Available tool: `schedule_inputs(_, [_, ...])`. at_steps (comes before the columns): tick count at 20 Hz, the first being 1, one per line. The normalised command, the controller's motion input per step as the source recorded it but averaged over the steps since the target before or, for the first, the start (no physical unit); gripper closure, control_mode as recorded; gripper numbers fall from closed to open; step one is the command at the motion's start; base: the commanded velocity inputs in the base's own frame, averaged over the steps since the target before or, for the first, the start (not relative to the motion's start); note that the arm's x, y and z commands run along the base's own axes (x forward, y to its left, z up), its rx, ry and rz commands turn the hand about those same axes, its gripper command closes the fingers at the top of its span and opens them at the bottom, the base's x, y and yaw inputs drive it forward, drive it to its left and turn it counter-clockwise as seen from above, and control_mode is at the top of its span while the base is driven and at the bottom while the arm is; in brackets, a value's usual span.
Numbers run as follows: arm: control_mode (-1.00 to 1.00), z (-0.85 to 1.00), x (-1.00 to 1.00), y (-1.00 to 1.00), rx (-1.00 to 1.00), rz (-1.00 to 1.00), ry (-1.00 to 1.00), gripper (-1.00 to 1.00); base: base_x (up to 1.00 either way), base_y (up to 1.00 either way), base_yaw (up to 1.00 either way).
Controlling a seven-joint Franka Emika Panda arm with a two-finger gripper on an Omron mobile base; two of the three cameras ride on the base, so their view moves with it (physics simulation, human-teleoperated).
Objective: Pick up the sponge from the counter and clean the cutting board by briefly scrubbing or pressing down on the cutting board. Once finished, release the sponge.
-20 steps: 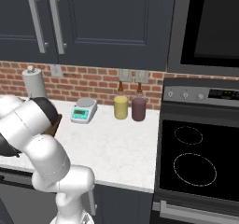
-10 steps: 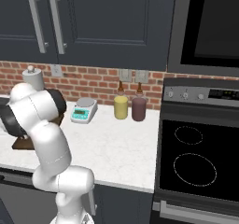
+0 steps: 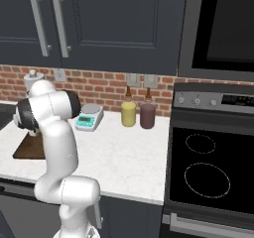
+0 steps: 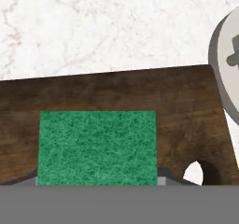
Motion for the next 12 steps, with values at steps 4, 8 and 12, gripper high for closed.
schedule_inputs(4, [-1.00, 0.00, 0.64, 0.00, 0.04, -0.14, 0.05, 1.00, 0.00, 0.00, 0.00])
schedule_inputs(8, [-1.00, -0.02, -0.09, 0.00, 0.00, -0.05, 0.00, 1.00, 0.00, 0.00, 0.00])
schedule_inputs(12, [-1.00, -0.01, -0.82, -0.04, 0.00, 0.00, -0.01, 1.00, 0.00, 0.00, 0.00])
